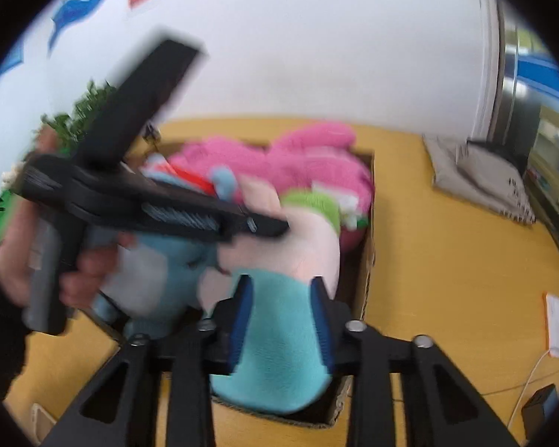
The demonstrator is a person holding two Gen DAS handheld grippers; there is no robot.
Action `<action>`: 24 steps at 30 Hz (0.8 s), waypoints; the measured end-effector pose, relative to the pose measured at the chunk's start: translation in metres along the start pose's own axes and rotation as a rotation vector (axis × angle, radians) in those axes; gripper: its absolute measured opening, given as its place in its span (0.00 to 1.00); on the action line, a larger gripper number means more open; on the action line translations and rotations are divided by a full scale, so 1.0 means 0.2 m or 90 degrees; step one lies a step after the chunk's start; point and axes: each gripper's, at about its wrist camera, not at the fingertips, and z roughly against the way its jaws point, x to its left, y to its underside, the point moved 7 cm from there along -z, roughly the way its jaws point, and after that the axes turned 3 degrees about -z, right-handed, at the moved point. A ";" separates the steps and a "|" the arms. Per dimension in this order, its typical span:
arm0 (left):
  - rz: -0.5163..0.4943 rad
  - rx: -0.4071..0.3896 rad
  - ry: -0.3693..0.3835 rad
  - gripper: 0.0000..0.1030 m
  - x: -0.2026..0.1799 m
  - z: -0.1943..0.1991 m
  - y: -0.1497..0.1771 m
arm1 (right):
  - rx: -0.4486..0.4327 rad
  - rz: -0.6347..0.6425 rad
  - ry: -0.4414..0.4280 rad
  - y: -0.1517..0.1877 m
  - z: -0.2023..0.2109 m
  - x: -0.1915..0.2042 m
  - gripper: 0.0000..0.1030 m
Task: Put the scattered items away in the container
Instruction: 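Lift the pig and lower it into the box beside the blue bear, then open both tools and withdraw from the box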
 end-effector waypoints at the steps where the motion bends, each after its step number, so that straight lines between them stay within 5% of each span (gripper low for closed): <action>1: -0.008 -0.001 -0.009 0.25 -0.01 -0.01 0.00 | 0.000 0.004 0.004 0.00 -0.02 0.01 0.24; 8: -0.009 -0.012 -0.032 0.26 -0.03 0.00 0.01 | 0.016 -0.002 0.062 0.01 -0.03 0.00 0.24; 9: -0.007 -0.018 -0.041 0.28 -0.04 0.04 0.01 | 0.013 -0.005 0.066 0.00 -0.03 0.00 0.25; 10: 0.002 -0.021 -0.057 0.42 -0.03 0.09 0.01 | 0.008 -0.014 0.069 0.00 -0.01 -0.01 0.25; 11: 0.017 -0.024 -0.079 0.52 -0.02 0.16 0.02 | 0.000 -0.026 0.078 -0.01 0.03 -0.01 0.31; 13: 0.048 -0.064 -0.116 0.65 0.02 0.34 0.04 | -0.010 -0.040 0.123 -0.01 0.13 -0.01 0.59; 14: 0.052 -0.093 -0.116 0.69 0.02 0.45 0.07 | -0.018 -0.040 0.136 -0.01 0.19 0.00 0.80; 16: 0.057 -0.141 -0.120 0.96 -0.01 0.66 0.17 | -0.060 -0.039 0.124 0.01 0.36 0.06 0.81; 17: 0.059 -0.160 -0.130 1.00 -0.02 0.75 0.24 | -0.080 -0.046 0.111 0.04 0.44 0.09 0.81; 20: 0.053 -0.180 -0.180 1.00 -0.04 0.94 0.48 | -0.107 -0.081 0.092 0.13 0.59 0.14 0.81; 24: 0.065 -0.164 -0.207 1.00 -0.06 1.06 0.80 | -0.088 -0.086 0.133 0.22 0.62 0.20 0.81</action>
